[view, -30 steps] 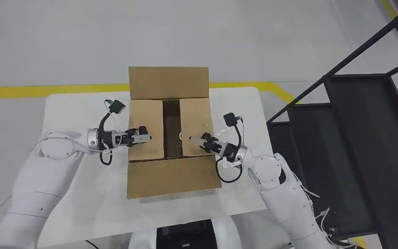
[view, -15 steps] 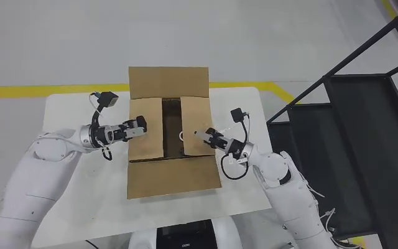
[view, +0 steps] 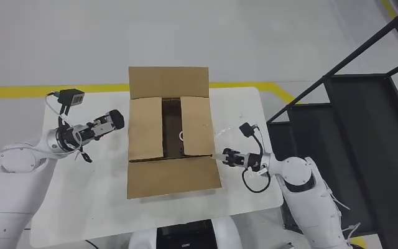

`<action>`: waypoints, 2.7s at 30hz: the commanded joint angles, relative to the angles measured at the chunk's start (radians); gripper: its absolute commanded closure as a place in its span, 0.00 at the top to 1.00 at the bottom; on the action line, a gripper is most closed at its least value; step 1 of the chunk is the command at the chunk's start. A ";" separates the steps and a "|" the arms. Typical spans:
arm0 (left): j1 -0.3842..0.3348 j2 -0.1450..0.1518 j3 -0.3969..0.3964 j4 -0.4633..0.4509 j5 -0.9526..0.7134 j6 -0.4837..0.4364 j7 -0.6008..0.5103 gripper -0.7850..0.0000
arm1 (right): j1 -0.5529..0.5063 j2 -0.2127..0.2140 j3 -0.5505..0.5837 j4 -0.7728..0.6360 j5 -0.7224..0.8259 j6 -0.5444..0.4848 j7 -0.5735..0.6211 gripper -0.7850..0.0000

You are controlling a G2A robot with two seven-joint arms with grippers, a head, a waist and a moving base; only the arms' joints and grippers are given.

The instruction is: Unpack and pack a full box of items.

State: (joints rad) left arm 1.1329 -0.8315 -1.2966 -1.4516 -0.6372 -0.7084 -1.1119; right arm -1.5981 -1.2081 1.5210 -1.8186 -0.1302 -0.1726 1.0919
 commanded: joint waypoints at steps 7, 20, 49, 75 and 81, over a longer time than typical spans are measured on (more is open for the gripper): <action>0.040 0.023 -0.059 -0.018 -0.005 0.002 -0.002 1.00 | -0.048 0.008 -0.057 -0.017 0.141 -0.007 0.100 1.00; 0.059 0.037 -0.068 -0.017 -0.011 -0.007 0.007 1.00 | 0.022 0.008 -0.116 0.018 0.371 -0.005 0.028 1.00; -0.106 0.010 0.067 0.147 -0.097 -0.002 0.002 1.00 | 0.211 -0.018 -0.300 0.186 0.261 -0.050 -0.370 1.00; -0.594 -0.223 0.497 0.813 0.171 -0.304 0.317 1.00 | 0.233 -0.004 -0.314 0.190 0.283 -0.085 -0.302 1.00; -0.630 -0.283 0.523 0.879 0.212 -0.304 0.368 1.00 | 0.235 0.000 -0.305 0.193 0.291 -0.080 -0.299 1.00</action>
State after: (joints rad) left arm 0.5125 -1.1036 -0.7757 -0.5921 -0.4366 -1.0122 -0.7640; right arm -1.3624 -1.2084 1.2150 -1.6253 0.1613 -0.2538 0.7930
